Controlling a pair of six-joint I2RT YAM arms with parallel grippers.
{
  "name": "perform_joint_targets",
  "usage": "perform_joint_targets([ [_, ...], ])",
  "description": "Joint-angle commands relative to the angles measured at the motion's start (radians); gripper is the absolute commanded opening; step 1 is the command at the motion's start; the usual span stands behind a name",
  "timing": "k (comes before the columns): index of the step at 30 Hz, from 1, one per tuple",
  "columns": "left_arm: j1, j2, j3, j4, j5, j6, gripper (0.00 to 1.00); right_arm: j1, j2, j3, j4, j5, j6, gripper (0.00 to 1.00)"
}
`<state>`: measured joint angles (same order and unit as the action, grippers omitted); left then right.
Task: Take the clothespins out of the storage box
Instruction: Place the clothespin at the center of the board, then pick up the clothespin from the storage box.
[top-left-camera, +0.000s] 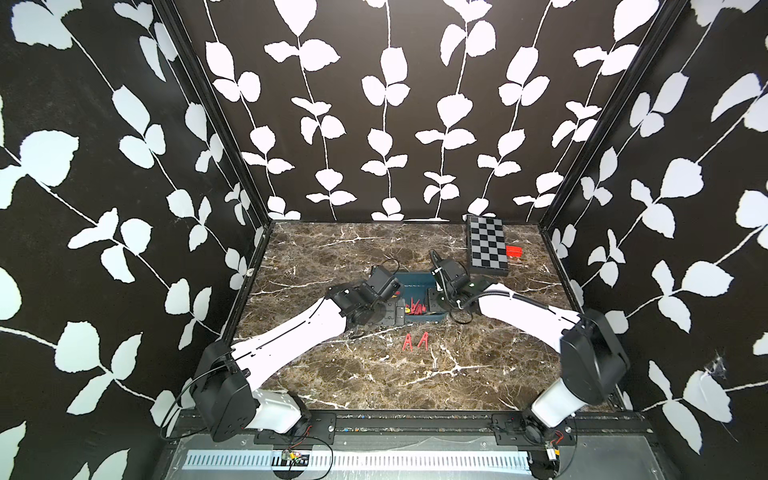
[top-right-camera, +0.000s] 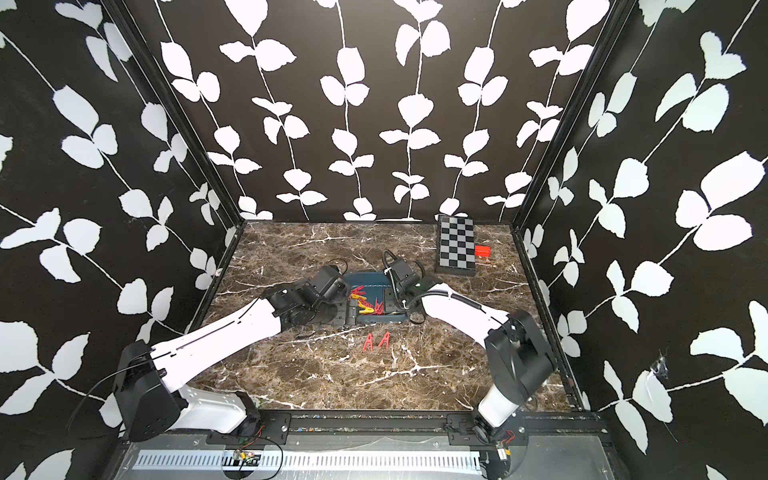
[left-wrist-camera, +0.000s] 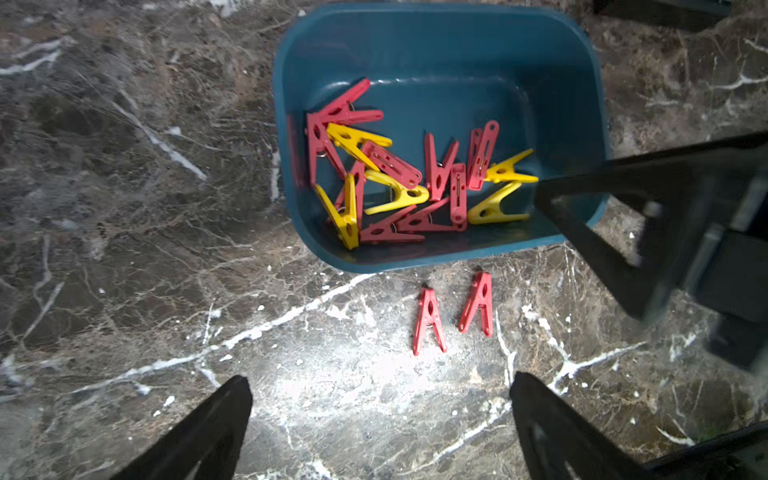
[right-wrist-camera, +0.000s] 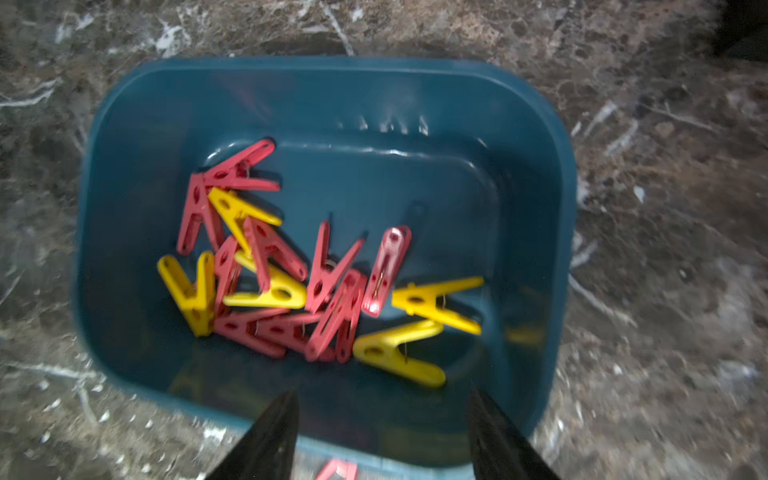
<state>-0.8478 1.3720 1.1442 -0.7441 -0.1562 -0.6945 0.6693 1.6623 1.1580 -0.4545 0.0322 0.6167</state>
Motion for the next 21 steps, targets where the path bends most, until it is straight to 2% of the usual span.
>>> perform_joint_targets([
  [1,0.011,-0.018,0.016,-0.033,-0.006,0.035,0.99,-0.021,0.062,0.032,0.013,-0.035,-0.006,0.55],
  [14,0.043,-0.005,0.035,-0.043,-0.003,0.084,0.99,-0.085,0.192,0.050,0.131,-0.113,0.052,0.47],
  [21,0.053,0.005,0.039,-0.045,0.005,0.091,0.99,-0.101,0.224,0.069,0.151,-0.140,0.057,0.35],
])
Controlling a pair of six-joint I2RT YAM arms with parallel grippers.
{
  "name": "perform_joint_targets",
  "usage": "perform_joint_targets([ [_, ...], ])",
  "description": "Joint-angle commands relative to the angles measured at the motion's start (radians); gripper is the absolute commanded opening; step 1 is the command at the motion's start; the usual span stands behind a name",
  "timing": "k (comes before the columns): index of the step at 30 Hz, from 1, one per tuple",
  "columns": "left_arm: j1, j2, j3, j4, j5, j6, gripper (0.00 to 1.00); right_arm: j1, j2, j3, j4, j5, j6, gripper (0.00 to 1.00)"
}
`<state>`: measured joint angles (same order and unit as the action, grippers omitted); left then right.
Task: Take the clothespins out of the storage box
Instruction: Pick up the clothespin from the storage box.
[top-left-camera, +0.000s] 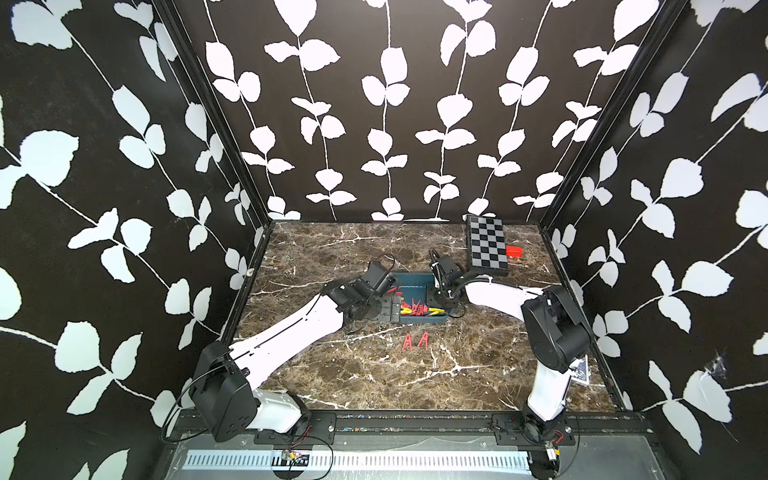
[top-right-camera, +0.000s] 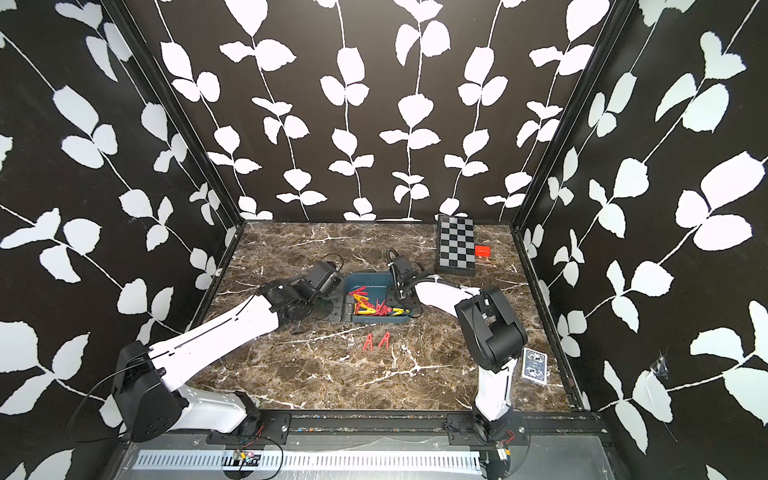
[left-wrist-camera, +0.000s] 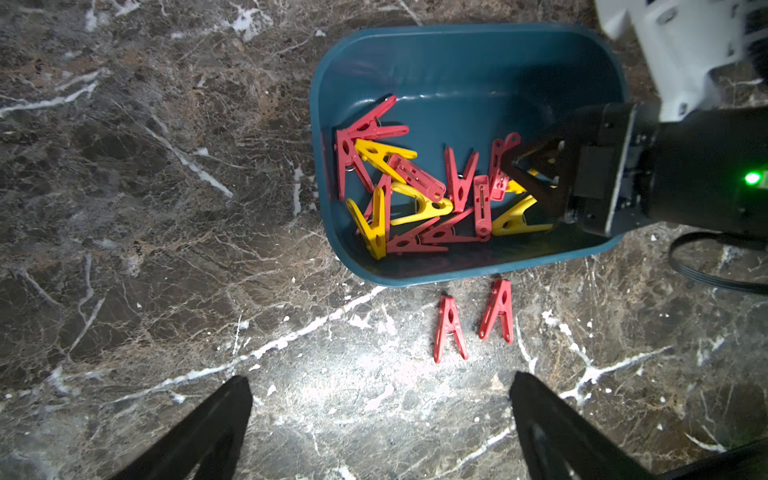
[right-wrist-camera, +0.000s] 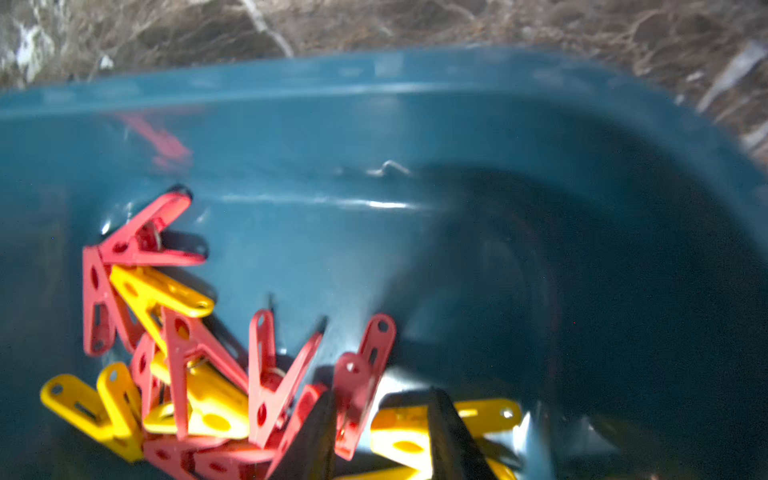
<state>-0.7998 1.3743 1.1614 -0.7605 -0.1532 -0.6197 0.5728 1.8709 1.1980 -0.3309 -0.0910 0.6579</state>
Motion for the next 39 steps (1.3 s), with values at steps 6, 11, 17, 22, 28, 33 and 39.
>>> perform_joint_targets([
  [6,0.013,-0.001,0.017,-0.032,0.003,0.019,0.99,-0.005,0.032,0.041,0.050,-0.043,0.017,0.22],
  [11,0.017,-0.009,0.008,-0.033,0.003,0.018,0.99,-0.005,0.042,0.056,0.058,-0.058,0.017,0.09],
  [17,0.021,-0.023,-0.008,-0.030,0.002,0.017,0.99,-0.005,0.035,0.081,0.040,-0.057,0.009,0.00],
  [22,0.024,-0.029,-0.020,-0.018,0.007,0.016,0.99,-0.005,0.014,0.096,0.010,-0.039,0.000,0.00],
  [28,0.028,-0.030,-0.032,-0.005,0.015,0.021,0.99,-0.005,0.038,0.138,-0.055,-0.006,-0.006,0.25],
  [33,0.034,-0.034,-0.031,-0.006,0.014,0.027,0.99,-0.002,0.079,0.172,-0.101,0.021,-0.005,0.30],
  [39,0.042,-0.038,-0.032,-0.010,0.012,0.029,0.99,0.007,0.124,0.209,-0.115,0.023,-0.015,0.27],
])
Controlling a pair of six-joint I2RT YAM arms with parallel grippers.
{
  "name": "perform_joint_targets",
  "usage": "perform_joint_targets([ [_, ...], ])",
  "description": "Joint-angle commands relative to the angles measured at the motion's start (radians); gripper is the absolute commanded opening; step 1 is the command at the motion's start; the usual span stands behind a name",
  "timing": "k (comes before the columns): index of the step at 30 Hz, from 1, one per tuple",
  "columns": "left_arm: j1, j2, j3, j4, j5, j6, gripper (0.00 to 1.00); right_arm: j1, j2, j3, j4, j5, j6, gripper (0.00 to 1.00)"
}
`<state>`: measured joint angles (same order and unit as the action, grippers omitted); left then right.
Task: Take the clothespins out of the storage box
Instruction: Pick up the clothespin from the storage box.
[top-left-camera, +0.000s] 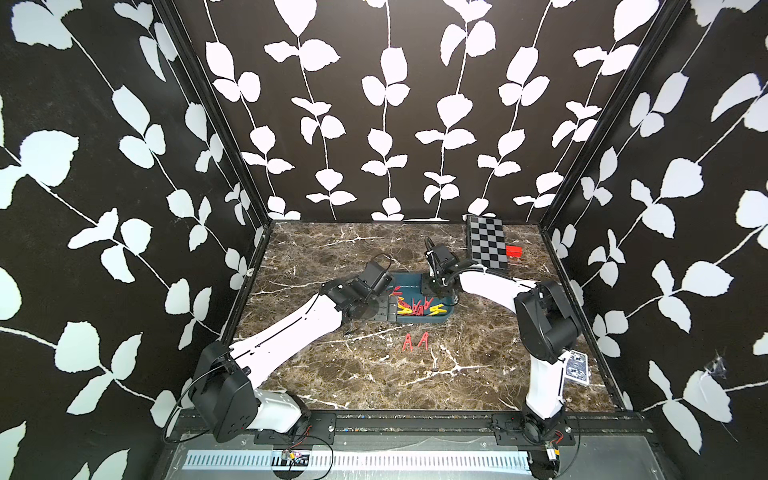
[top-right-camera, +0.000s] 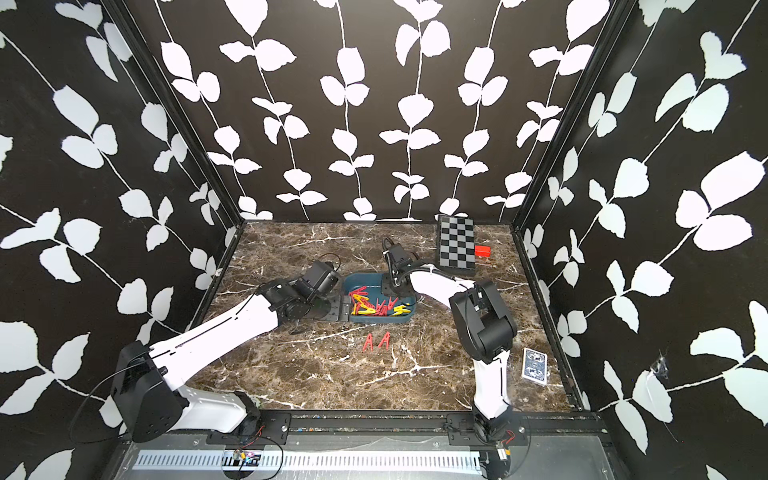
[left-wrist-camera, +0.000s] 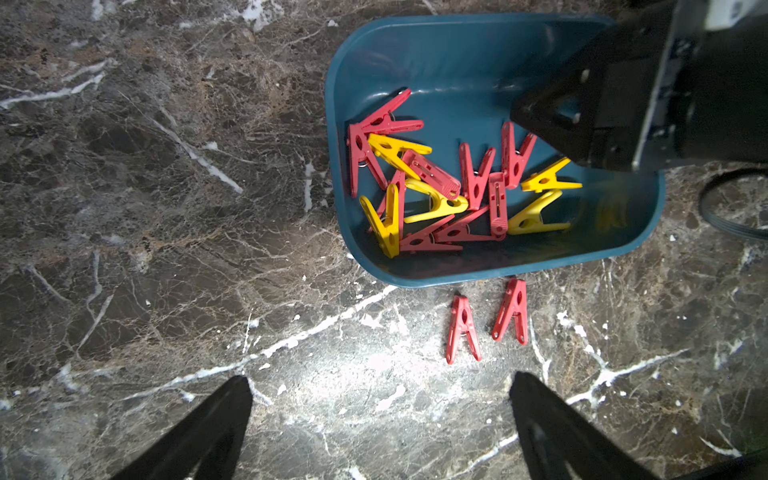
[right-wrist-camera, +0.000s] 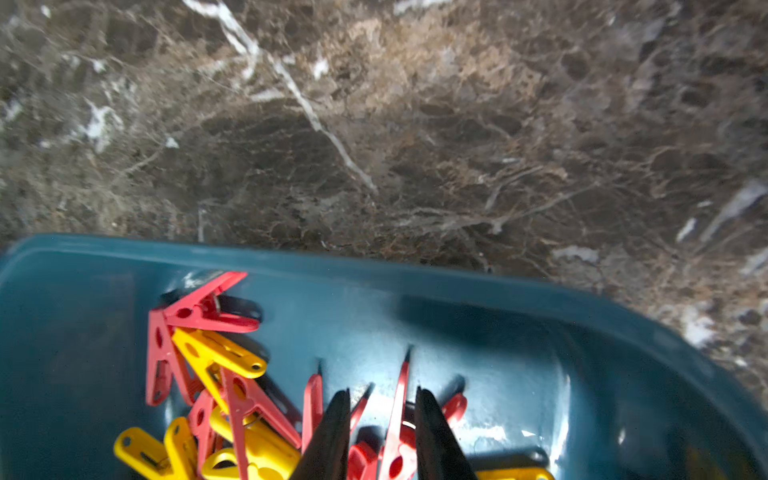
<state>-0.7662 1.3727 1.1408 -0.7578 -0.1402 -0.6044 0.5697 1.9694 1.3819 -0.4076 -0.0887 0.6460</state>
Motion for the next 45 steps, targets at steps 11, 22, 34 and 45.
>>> perform_joint_targets([
  [11,0.022,-0.037,-0.018,-0.015,0.007,0.016,0.99,0.030,0.108,0.100,-0.133,0.049,-0.008,0.20],
  [22,0.031,-0.048,-0.018,-0.017,0.014,0.029,0.99,0.035,0.113,0.144,-0.199,0.091,-0.011,0.00],
  [34,0.032,-0.061,-0.029,0.014,0.059,0.048,0.99,0.054,-0.040,0.163,-0.278,0.158,-0.016,0.00],
  [45,0.033,-0.098,-0.066,0.079,0.168,0.088,0.99,0.127,-0.239,0.054,-0.334,0.215,0.037,0.00],
])
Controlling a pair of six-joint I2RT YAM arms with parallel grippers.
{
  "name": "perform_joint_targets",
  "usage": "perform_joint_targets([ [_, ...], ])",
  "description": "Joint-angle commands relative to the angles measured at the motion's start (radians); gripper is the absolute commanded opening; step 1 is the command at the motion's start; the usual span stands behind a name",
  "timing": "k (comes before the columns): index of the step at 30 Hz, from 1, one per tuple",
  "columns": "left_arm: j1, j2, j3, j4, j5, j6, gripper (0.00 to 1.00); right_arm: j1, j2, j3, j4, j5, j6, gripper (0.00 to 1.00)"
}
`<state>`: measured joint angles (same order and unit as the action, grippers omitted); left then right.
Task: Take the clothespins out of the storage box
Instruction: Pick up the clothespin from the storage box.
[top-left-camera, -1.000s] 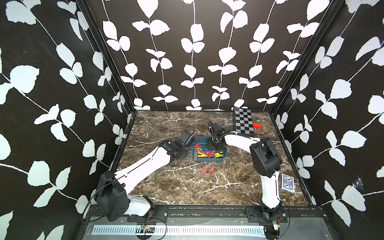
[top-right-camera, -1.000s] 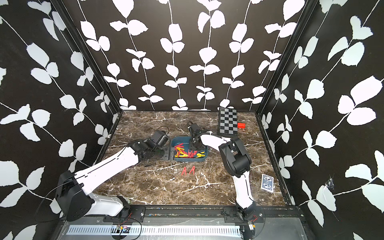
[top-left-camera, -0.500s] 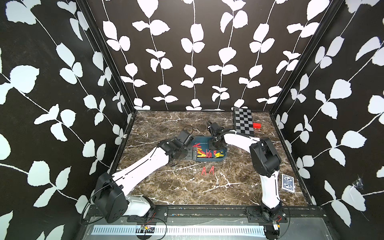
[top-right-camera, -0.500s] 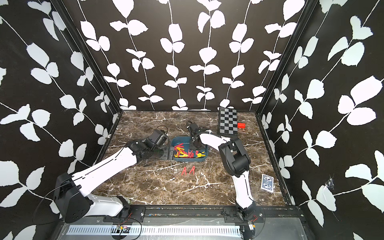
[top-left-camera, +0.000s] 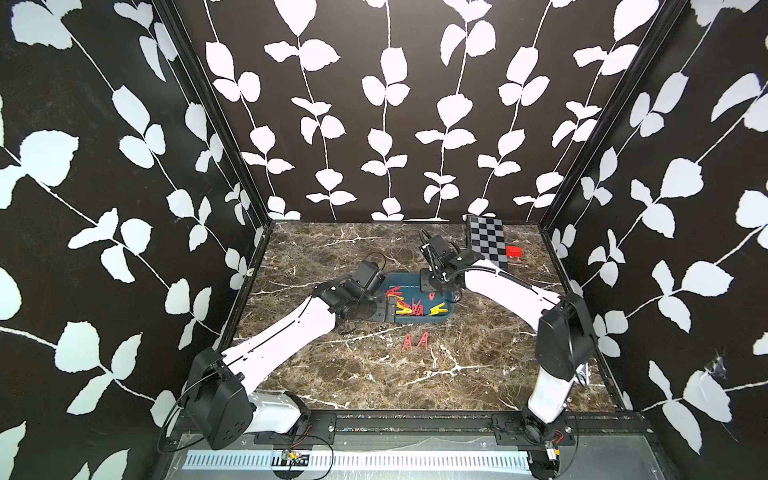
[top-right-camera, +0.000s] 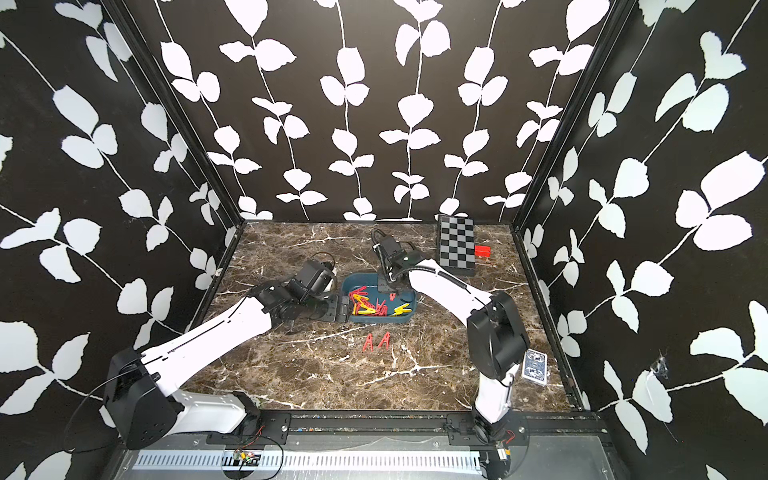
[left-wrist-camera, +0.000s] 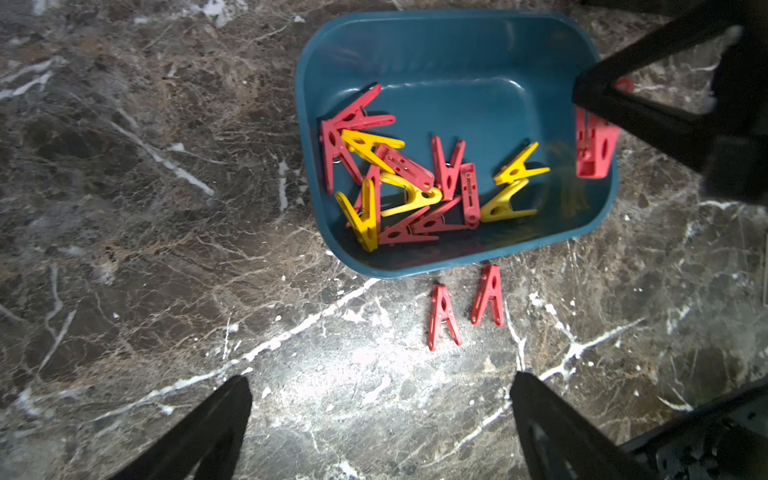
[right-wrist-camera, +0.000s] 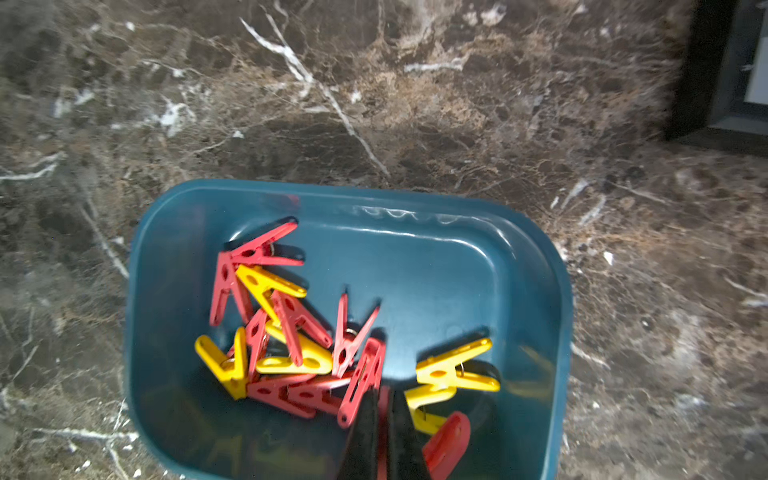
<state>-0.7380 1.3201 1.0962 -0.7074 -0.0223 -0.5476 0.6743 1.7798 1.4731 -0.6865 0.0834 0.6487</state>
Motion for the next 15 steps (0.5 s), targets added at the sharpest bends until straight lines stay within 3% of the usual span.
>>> perform_joint_targets([
  [1,0.005,-0.052,-0.029,0.041,0.068,0.036,0.99,0.033,-0.070,-0.055,-0.057,0.048,0.042,0.00],
  [15,0.005,-0.136,-0.158,0.144,0.253,0.053,0.99,0.156,-0.256,-0.334,-0.016,0.083,0.164,0.00],
])
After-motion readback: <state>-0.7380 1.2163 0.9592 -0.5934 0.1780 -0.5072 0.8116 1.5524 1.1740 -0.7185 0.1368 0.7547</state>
